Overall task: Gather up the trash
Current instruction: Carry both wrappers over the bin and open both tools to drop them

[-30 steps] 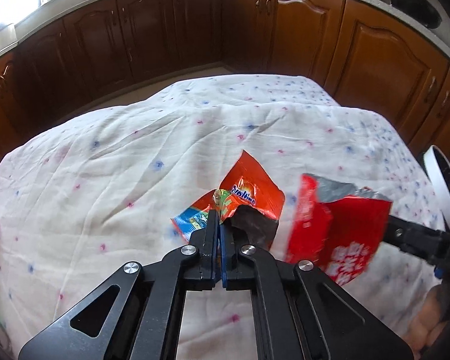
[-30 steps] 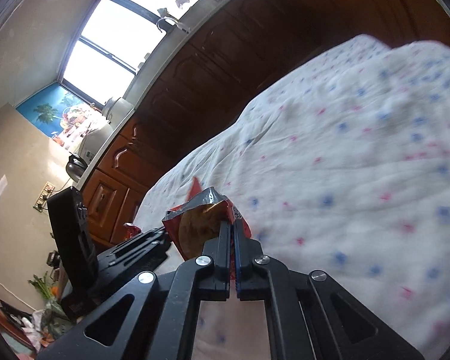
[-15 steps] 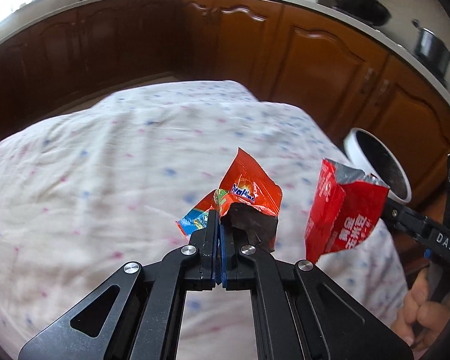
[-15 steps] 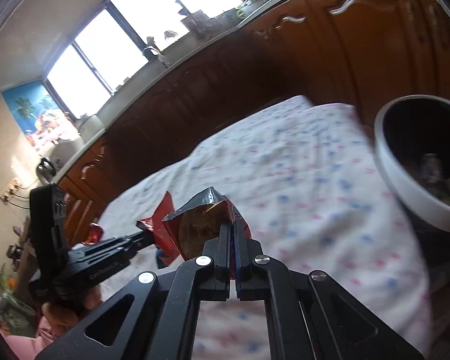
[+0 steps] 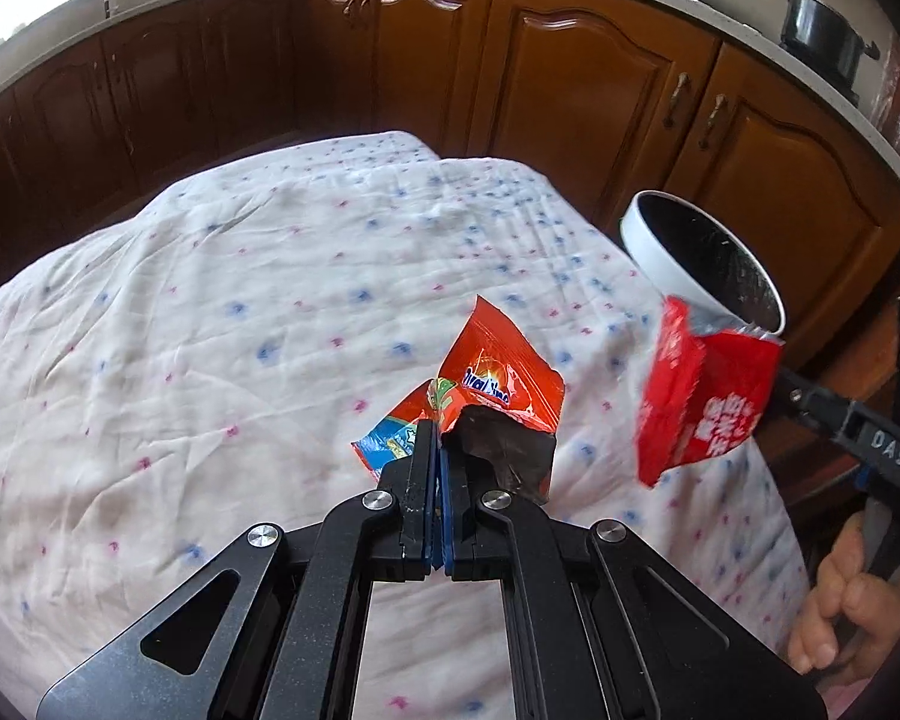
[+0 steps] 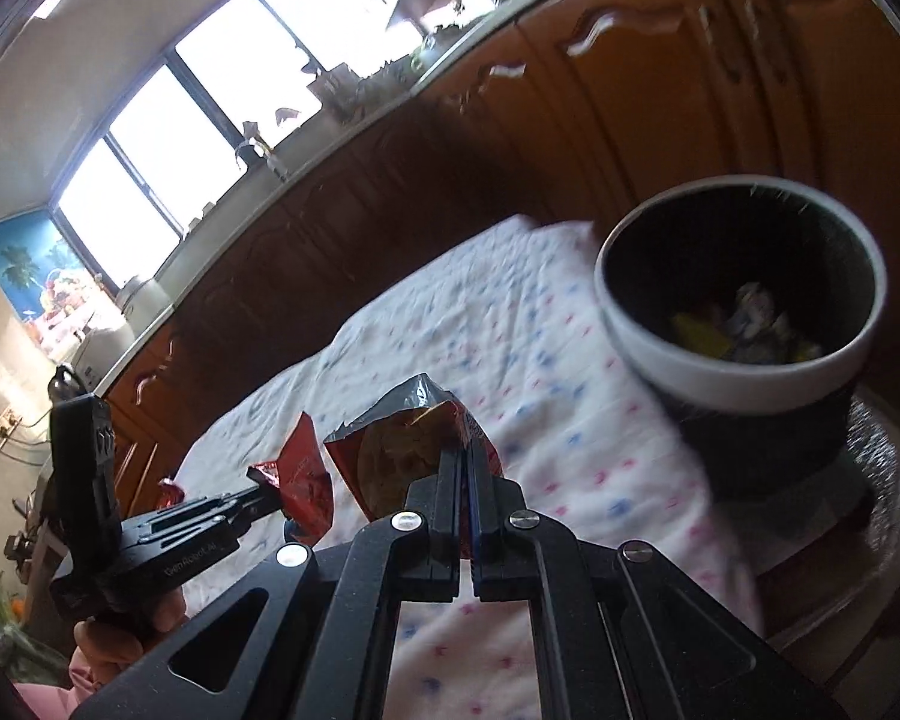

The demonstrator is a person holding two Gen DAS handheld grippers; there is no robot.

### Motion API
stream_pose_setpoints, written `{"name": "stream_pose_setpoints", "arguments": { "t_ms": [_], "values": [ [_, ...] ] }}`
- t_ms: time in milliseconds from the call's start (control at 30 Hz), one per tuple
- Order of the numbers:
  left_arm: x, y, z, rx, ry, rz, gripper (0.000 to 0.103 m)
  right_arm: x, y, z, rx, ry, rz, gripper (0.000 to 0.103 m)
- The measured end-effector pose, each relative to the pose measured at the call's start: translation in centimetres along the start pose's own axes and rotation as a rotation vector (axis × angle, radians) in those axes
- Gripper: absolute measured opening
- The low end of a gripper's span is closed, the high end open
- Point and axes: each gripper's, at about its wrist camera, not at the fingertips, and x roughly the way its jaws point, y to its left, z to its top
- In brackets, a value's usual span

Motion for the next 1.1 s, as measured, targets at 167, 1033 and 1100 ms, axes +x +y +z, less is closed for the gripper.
{"name": "stream_pose_setpoints", "arguments": {
  "t_ms": [167, 1033, 1100],
  "values": [
    [-0.2, -2.0, 0.7, 0.02, -0.022, 0.005, 0.001, -1.9, -1.1, 0.7, 0.006, -0.044, -0.031, 0.002],
    [0.2, -11.2, 4.5, 0.146, -0.068, -0.06, 0.001, -7.6, -5.8, 3.5, 0.004, -0.169, -0.143, 0.002],
    [0.4, -11.7, 4.7, 0.152, -0.069, -0.064, 0.001, -7.7, -6.1, 3.6, 0.005, -0.175, -0.148, 0.002]
  ]
}}
